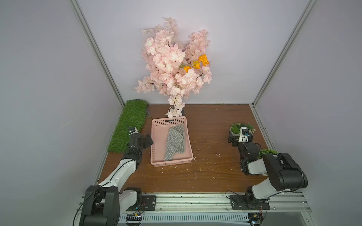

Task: Fold the square dishcloth
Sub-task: Pick up the cleaning item from the bin.

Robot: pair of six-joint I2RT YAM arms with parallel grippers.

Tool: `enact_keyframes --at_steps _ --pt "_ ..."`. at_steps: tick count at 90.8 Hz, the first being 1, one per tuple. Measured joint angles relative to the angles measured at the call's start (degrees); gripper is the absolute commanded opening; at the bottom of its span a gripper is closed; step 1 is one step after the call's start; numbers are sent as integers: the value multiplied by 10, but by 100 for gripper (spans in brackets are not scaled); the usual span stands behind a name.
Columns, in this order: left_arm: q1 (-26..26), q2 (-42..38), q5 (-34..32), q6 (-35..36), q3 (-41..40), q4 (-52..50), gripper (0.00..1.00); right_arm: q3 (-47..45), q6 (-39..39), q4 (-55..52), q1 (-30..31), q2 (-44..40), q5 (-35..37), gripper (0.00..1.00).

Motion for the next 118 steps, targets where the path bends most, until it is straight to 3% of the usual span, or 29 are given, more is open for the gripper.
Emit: enact_keyframes --at_steps 100,118 --pt "0 35 14 -1 -4 13 99 0 0 -3 0 -2 1 99" --pt "0 33 22 -1 -4 12 99 8 0 -59 0 -52 13 100"
